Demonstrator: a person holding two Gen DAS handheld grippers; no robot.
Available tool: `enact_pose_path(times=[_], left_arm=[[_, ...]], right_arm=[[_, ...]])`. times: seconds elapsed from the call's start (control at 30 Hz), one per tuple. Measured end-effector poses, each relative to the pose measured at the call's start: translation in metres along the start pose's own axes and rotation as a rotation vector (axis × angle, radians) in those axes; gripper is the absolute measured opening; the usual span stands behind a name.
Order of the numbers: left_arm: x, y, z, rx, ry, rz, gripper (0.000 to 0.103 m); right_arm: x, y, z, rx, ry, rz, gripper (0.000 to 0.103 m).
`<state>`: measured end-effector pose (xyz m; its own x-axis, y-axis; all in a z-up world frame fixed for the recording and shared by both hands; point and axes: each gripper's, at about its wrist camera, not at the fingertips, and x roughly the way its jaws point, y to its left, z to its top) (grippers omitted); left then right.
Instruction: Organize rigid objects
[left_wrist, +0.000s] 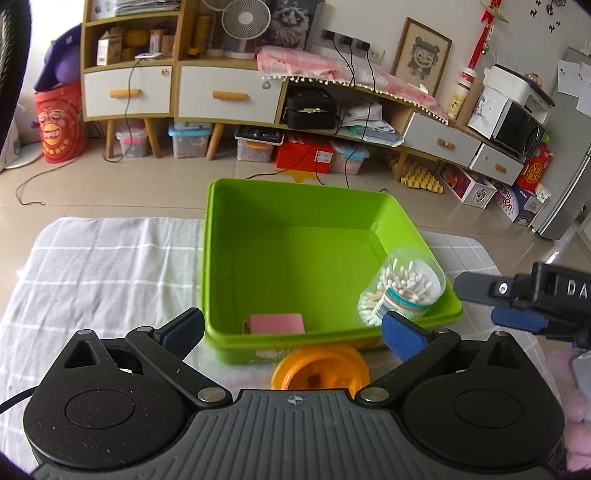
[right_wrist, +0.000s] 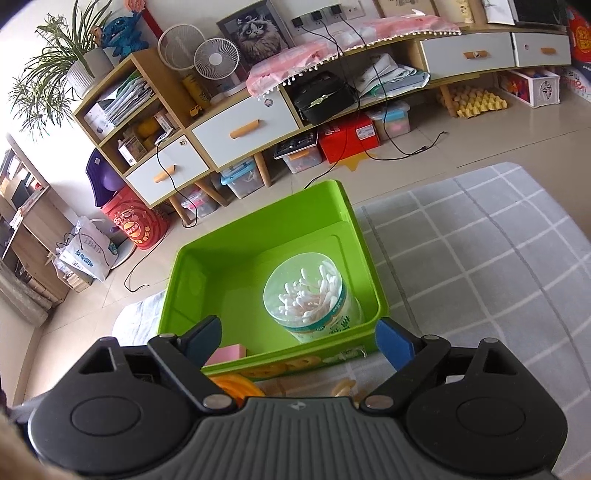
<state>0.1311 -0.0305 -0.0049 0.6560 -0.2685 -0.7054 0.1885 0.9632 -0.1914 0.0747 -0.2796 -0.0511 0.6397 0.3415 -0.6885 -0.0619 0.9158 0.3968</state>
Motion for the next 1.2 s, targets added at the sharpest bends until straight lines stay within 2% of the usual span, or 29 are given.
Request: enact_pose_path(times=[0.37, 0.63, 1.03, 1.2], left_arm=[[-0.042, -0.004, -0.022, -0.025, -0.036, 0.022, 0.101], [-0.069, -0.005, -0.040, -0.027, -0.067, 0.038, 0.101], [-0.073, 0.002, -0.067, 0.036, -0.084, 0.076, 0.101], [-0.073, 0.012, -0.074, 0.066, -0.064, 0.084, 0.101]], right_arm=[[-0.040, 0.004, -0.016, -0.002, 0.002, -0.013, 0.077], [-0.061, 0.010, -0.036, -0.094, -0.003, -0.027, 0.077], [-0.061, -0.003, -0.064, -0.132, 0.029, -0.007, 0.080], [-0.065, 0.005, -0.073, -0.230, 0.026, -0.014, 0.083]])
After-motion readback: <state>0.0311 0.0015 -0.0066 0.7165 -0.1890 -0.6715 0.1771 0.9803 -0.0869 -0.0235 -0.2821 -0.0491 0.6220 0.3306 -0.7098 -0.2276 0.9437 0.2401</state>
